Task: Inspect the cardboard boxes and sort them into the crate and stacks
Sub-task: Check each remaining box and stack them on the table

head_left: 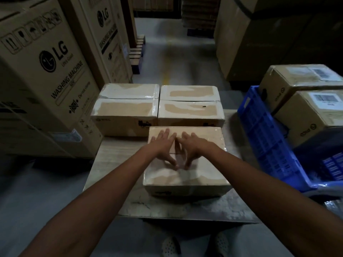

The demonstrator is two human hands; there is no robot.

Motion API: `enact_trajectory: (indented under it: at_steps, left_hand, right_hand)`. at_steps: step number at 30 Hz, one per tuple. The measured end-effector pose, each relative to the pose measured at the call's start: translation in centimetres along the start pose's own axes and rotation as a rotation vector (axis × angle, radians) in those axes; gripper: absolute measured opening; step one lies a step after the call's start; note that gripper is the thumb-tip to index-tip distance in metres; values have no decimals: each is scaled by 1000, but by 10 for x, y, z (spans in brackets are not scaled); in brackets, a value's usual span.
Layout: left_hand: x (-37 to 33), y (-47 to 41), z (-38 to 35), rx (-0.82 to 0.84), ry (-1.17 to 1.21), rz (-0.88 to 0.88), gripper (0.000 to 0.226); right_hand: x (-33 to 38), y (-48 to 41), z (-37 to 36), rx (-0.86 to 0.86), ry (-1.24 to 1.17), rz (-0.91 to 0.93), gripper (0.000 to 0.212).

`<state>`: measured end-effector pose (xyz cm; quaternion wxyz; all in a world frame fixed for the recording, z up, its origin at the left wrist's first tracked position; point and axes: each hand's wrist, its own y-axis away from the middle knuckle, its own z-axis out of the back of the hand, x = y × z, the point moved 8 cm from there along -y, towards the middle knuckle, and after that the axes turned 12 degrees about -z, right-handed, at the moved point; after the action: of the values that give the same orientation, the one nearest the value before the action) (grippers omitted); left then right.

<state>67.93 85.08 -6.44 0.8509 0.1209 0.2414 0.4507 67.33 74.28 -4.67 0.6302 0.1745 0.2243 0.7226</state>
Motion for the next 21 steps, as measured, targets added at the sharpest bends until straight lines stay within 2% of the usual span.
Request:
enact_trajectory:
  at_steps: [3,6,11,17,21]
  left_hand:
    - [-20,-12,1,-44,13,-58,140]
    - [-31,-21,-13,11,-27,-32,141]
    - [-37,-24,-10,70,-16,10,143]
    - [-62,-26,-20,68,-17,-95,134]
    - [-66,-25,-27,82,-16,-84,136]
  right_hand:
    - [-25,0,1,-12,-30,-60,131]
    - [-50,2,-10,28,-23,-140,131]
    - [-48,10,-5,23,-4,-118,130]
    - [-87,19,-25,57,-48,-232,135]
    - [-91,24,-30,55,-76,-231,135]
